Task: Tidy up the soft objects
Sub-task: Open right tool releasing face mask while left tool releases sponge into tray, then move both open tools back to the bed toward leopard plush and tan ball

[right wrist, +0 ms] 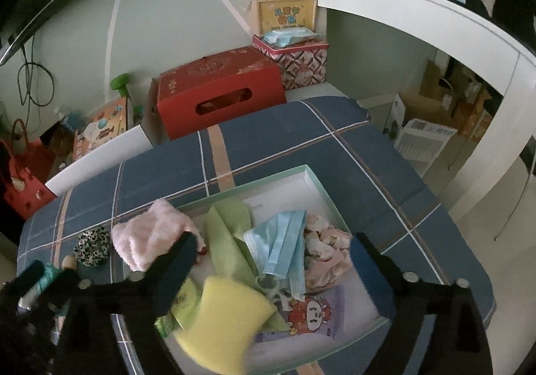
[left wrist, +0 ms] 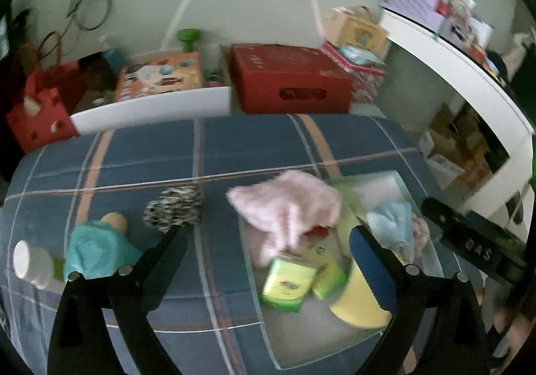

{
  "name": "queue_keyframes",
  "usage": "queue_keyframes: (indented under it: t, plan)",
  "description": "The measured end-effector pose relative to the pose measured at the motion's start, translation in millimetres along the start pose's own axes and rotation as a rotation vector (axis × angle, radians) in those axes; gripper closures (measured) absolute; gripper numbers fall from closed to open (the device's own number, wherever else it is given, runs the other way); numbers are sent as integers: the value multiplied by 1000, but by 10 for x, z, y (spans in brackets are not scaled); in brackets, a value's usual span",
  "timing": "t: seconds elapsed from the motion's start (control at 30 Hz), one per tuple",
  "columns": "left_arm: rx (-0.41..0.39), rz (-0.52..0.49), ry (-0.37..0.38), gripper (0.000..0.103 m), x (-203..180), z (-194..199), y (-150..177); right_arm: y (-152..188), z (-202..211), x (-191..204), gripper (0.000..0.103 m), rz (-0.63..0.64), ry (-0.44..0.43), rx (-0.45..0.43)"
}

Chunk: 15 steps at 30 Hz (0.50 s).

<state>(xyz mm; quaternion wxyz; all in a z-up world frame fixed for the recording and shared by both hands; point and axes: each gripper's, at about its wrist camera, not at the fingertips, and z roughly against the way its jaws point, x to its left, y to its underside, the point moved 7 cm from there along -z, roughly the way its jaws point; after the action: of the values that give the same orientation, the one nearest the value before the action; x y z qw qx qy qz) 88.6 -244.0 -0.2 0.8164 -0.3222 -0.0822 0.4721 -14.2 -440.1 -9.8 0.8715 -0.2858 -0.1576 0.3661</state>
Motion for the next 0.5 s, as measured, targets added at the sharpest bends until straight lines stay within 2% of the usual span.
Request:
queue_keyframes:
  t: [0.3, 0.5]
  plan:
    - [-18, 165, -132, 6, 863, 196, -18, 19, -3, 117, 1, 25, -18, 1]
    - [-25, 286, -179, 6, 1457, 335, 66, 26, 34, 422, 1, 54, -91, -6]
